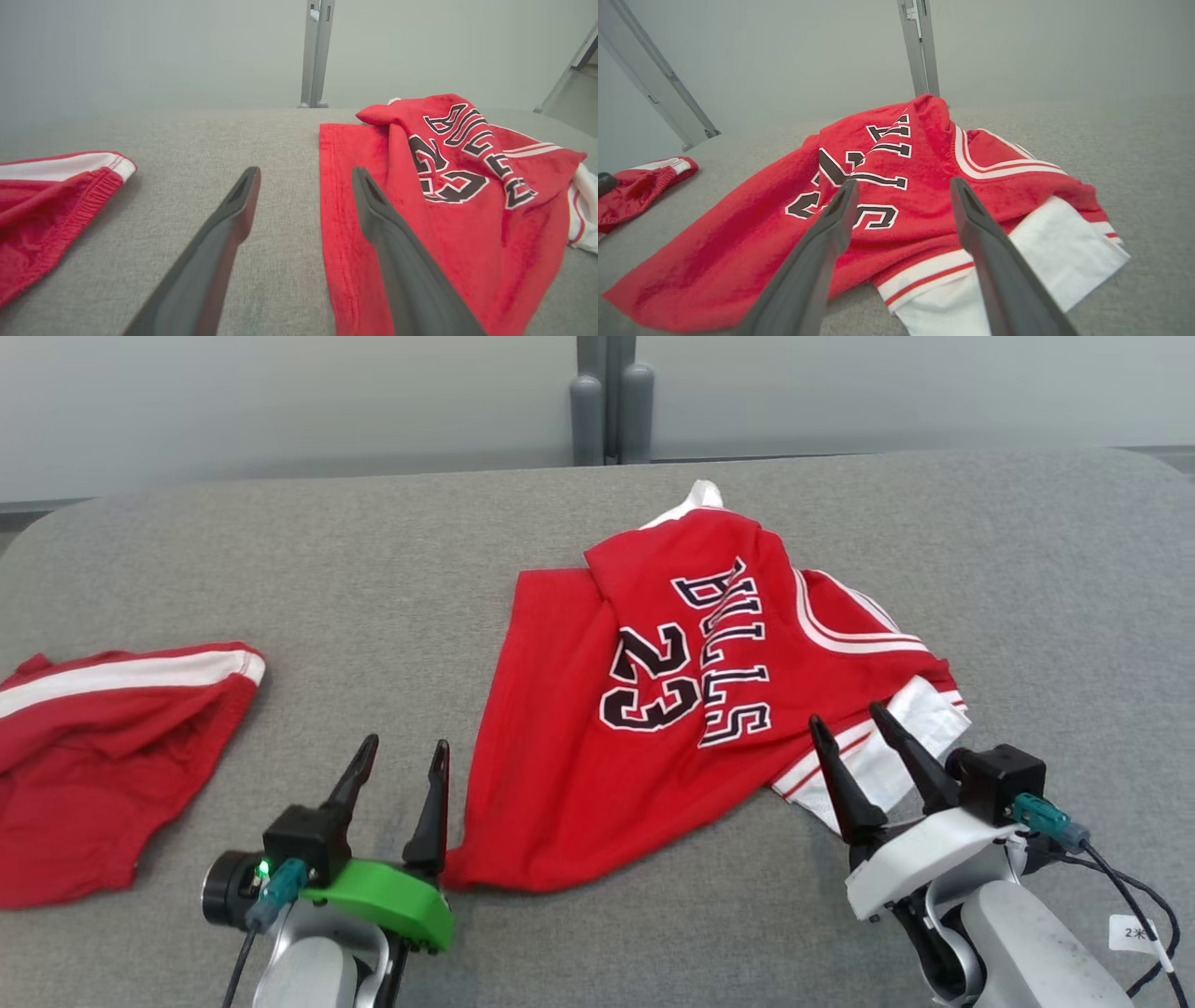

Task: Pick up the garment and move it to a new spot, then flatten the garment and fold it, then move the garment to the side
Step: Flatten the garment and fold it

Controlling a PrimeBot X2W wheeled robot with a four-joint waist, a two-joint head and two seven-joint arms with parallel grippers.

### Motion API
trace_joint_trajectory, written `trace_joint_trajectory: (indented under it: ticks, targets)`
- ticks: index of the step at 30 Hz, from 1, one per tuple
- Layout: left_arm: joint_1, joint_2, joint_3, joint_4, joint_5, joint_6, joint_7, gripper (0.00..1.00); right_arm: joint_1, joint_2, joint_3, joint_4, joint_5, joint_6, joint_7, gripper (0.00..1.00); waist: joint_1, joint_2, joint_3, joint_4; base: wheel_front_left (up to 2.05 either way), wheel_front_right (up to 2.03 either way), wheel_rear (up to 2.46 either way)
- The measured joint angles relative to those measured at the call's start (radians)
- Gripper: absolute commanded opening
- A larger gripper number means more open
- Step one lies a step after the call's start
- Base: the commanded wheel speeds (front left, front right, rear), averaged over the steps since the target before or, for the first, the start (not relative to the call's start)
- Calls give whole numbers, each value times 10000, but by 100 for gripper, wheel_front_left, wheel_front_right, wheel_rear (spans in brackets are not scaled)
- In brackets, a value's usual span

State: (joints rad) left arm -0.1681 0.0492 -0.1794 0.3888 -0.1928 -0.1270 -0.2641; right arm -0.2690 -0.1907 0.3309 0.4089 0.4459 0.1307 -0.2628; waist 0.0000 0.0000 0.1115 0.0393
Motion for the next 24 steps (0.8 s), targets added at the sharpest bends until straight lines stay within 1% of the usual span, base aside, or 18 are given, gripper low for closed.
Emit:
trace_joint_trajectory:
  ticks: [4,5,7,10,14,19,24]
  targets:
    - [-1074,19,10,1045,71,-4,-4,100,230,209,-736,-416,-451,0,0,100,0,0,177,-494,0,0,0]
    - [-1611,107,-196,1720,61,-6,-2,100,247,278,-878,-581,-698,0,0,100,0,0,318,-711,0,0,0]
    - [-2169,217,-510,2159,-35,-10,-2,100,242,407,-1020,-752,-819,0,0,100,0,0,497,-903,0,0,0]
    - [-3017,481,-706,3028,-186,-23,-6,100,164,581,-1101,-961,-953,0,0,100,0,0,781,-1208,0,0,0]
    - [-3851,665,-652,4428,-449,-25,12,100,-7,777,-1170,-1181,-1091,0,0,100,0,0,1144,-1638,0,0,0]
    - [-4658,669,-790,5852,-623,-33,437,100,-38,874,-1352,-1273,-1221,0,0,100,0,0,1582,-2113,0,0,0]
    - [-5255,627,-955,6663,-851,-33,596,100,-14,920,-1551,-1400,-1336,0,0,100,0,0,1924,-2402,0,0,0]
